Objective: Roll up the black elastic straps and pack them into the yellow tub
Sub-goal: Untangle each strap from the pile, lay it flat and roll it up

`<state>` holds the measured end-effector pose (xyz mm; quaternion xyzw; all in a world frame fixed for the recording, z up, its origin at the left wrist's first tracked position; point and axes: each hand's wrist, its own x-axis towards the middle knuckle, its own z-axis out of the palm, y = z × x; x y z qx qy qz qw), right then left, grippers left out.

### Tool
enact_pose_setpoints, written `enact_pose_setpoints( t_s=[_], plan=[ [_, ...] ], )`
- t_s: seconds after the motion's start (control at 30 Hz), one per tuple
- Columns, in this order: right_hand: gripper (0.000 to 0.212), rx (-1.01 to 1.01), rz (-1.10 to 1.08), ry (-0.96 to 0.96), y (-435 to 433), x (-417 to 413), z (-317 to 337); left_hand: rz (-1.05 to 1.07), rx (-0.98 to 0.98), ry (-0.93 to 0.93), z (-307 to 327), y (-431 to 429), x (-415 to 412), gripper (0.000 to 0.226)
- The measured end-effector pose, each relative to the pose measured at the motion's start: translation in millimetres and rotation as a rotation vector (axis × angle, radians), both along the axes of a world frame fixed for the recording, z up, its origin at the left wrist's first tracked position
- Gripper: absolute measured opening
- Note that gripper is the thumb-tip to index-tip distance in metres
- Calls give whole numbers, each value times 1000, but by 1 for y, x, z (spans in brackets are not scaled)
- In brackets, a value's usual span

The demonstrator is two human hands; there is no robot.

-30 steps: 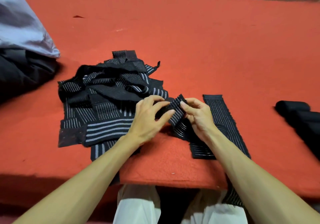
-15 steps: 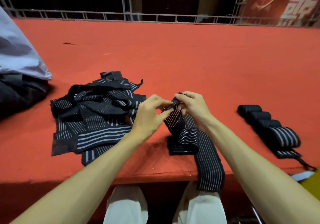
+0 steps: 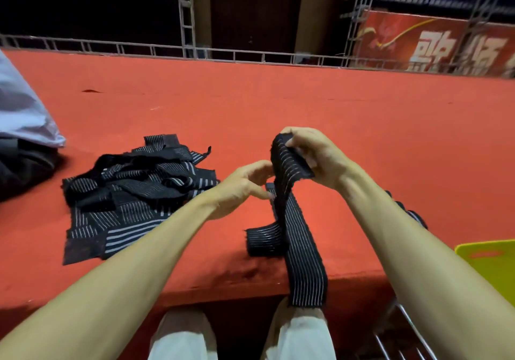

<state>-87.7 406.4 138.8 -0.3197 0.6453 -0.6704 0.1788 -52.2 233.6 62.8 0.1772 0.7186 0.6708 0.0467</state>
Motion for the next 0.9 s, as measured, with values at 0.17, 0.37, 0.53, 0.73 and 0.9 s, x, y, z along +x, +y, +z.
enact_pose_setpoints(
  t_s=[0.17,0.37,0.53,0.73,0.9],
  plan=[
    [4,10,-9,21,2,-3,13,88,-27,-6,10,-5,9,25],
    [13,16,-167,70,3,-9,14,-16,-262,-134,15,-13,30,23],
    [15,-94,-320,49,-6,-20,4,-26,-14,-217,27,-12,41,26],
    [9,-27,-375,56,-13,-39,-18,-21,-98,-262,11,-8,32,28],
    [23,498,-353,344,-17,-63,-57,-27,-225,-381,-41,-5,17,17]
  ],
)
